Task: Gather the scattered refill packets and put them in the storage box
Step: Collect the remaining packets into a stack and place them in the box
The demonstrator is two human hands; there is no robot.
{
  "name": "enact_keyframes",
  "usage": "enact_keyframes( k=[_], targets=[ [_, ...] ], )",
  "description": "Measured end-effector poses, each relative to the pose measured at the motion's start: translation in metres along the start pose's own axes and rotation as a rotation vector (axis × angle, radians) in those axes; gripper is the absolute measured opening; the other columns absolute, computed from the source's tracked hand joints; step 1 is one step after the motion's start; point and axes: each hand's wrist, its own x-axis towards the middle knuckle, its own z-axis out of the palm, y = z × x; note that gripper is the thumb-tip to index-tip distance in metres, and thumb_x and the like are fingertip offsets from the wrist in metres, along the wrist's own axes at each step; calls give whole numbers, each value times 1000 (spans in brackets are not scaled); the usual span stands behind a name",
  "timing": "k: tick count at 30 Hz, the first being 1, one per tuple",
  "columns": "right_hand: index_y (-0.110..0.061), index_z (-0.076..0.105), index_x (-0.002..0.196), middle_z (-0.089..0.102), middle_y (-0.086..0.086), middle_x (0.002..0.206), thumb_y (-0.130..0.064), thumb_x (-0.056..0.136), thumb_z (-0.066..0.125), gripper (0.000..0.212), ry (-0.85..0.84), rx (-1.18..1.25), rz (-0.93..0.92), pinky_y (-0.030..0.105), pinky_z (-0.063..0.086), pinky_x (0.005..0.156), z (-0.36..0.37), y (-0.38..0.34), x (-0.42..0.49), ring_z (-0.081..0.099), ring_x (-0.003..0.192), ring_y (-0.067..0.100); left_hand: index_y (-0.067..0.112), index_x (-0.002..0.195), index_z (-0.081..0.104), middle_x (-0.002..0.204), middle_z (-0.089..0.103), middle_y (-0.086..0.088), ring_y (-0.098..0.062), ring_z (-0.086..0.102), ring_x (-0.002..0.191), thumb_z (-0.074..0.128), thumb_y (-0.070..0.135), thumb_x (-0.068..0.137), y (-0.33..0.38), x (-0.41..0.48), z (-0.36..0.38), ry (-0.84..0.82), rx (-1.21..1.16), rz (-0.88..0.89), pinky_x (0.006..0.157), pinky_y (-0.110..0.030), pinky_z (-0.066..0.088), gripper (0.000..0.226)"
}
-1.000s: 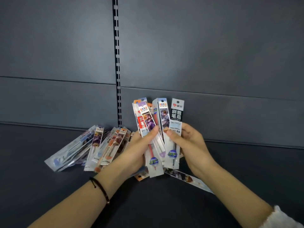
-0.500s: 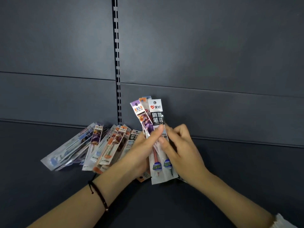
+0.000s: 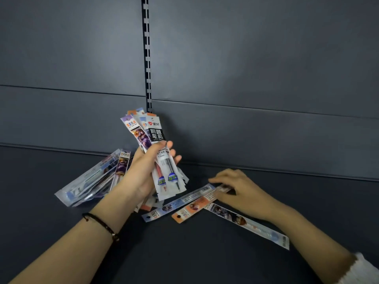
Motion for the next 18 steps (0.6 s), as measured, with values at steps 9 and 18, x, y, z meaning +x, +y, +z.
enact_keyframes(
  k=[9,18],
  targets=[
    [-43,59,122,54,-20,110,-43,89,59,33,-37,-139,50,34,34,100,-9,8,2,39,107,7,17,87,47,68,52,1,-10,48,52,52,11,95,-3,3,-6,-17,-55,-48,51,-25,46,11],
    [-28,74,84,64,-13,88,-14,83,72,13,72,185,19,9,43,75,-24,4,8,58,87,-3,18,82,49,67,52,3,-9,47,52,56,15,93,2,4,-4,-49,-79,-42,52,-23,45,13]
  ],
)
